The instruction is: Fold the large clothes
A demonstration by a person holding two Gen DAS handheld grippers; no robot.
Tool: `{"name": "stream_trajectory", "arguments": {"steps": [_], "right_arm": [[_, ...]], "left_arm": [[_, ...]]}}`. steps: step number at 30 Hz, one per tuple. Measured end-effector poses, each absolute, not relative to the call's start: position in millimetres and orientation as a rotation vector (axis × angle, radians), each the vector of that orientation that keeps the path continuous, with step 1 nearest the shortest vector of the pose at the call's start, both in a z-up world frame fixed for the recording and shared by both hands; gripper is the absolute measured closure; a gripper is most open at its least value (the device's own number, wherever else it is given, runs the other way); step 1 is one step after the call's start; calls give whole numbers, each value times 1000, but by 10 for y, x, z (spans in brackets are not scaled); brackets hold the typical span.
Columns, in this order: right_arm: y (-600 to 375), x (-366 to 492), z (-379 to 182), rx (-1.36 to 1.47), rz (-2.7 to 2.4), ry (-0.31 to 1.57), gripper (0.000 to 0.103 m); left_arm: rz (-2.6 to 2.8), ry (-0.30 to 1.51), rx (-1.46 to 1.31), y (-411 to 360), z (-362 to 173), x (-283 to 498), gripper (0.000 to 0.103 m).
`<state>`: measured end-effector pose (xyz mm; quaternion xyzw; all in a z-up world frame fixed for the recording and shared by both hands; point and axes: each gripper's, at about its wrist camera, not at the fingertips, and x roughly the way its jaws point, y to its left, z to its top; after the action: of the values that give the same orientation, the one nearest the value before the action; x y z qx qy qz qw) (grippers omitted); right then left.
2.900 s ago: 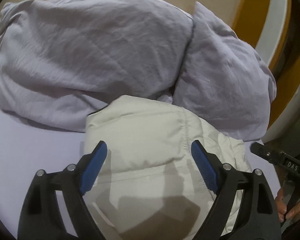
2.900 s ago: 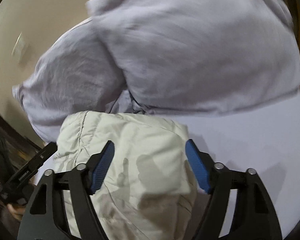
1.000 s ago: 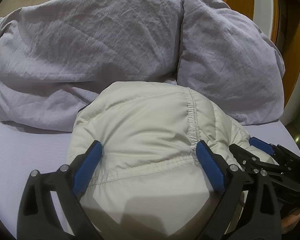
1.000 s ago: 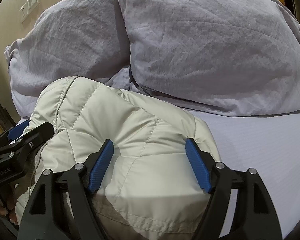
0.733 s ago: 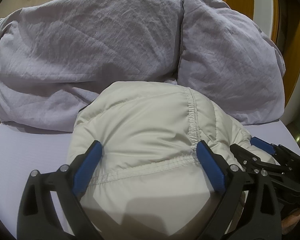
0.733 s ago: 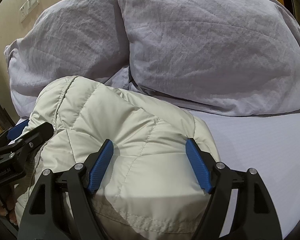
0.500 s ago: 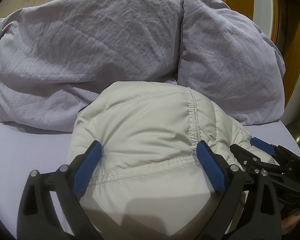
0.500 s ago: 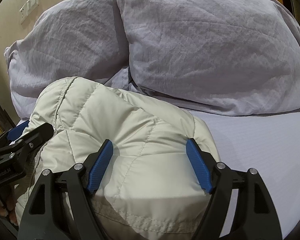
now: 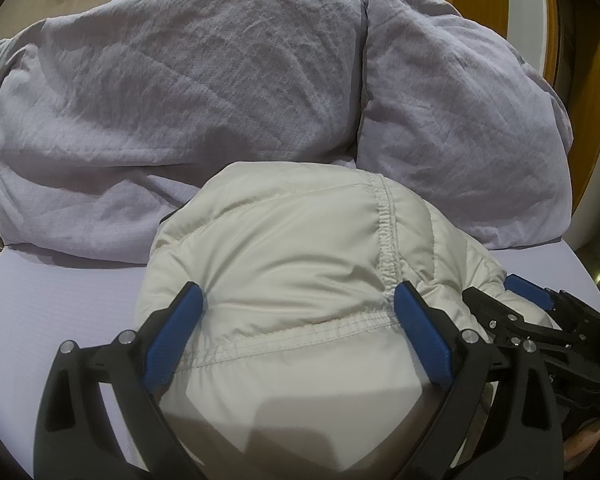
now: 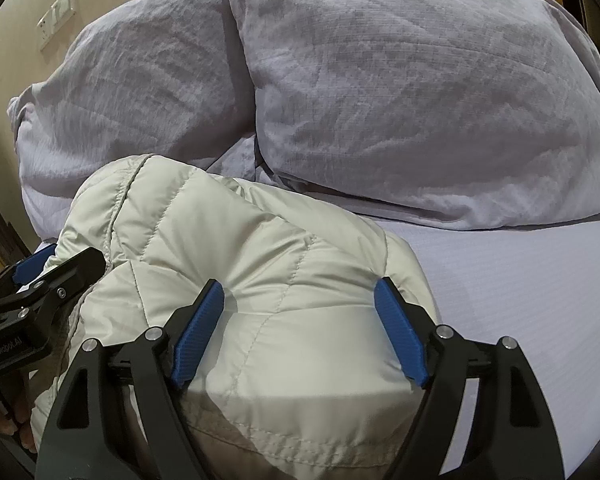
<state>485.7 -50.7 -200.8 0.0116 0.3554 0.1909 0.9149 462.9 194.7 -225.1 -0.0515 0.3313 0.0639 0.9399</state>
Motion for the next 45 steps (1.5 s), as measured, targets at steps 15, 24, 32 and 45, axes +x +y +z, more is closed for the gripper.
{"name": "stream_trajectory", "arguments": {"steps": [15, 24, 32, 45], "right_arm": [[-917, 4142, -1573, -15, 372, 824, 2], [-1131, 3271, -1518, -4, 439, 888, 2], [-1217, 2766, -1477, 1, 439, 870, 2], [-1154, 2611, -1460, -3, 470, 847, 2]], "left_arm": [[105, 726, -127, 1877, -1953, 3696, 3], [98, 721, -196, 1727, -1832, 2792, 3], [88, 697, -238, 1573, -1788, 2288, 3], [94, 700, -280, 1514, -1825, 2042, 3]]}}
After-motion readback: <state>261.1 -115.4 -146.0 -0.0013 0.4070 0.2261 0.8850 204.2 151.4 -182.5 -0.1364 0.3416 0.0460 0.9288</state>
